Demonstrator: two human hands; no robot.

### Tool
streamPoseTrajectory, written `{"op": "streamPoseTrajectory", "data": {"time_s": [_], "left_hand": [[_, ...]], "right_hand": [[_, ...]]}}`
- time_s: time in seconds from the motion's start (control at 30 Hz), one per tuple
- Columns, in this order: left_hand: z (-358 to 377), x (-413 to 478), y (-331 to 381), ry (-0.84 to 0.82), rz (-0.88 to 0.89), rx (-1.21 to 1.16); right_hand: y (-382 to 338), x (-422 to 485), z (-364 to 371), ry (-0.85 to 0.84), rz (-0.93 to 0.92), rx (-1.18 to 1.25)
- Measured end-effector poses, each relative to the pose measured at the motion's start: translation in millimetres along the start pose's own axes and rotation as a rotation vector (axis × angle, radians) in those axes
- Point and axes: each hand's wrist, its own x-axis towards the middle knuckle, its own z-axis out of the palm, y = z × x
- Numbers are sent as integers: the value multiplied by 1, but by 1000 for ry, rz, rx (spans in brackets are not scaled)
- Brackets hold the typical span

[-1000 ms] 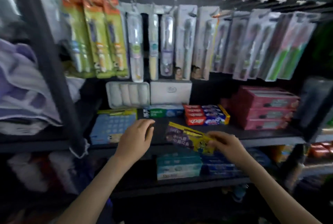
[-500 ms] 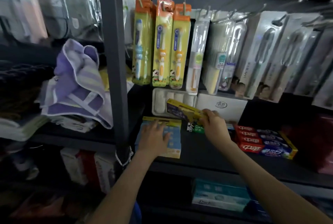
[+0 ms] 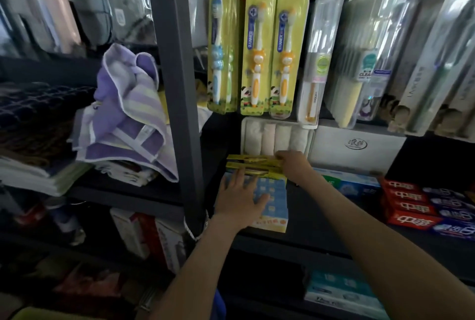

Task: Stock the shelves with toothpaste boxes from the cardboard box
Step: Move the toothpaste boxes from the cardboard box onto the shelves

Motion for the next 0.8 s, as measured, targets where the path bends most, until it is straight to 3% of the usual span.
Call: {"op": "streamPoseTrajectory", "data": {"time_s": [0.17, 0.33, 0.47, 0.57, 0.7, 0.8], "left_hand": [[2, 0, 0, 10, -6, 6], [1, 0, 2, 19, -10, 3], [-3, -2, 4, 29, -26, -13], [-8, -11, 25, 210, -1, 16], [11, -32, 92, 469, 234, -79], [50, -51, 161, 482, 484, -37]], "right_hand": [[5, 2, 3, -36, 61, -128], [9, -7, 1, -54, 61, -101], [12, -20, 1, 40, 17, -65], [20, -49, 2, 216, -14, 75], [59, -125, 11, 480, -102, 205], [115, -201, 12, 519, 42, 175]]}}
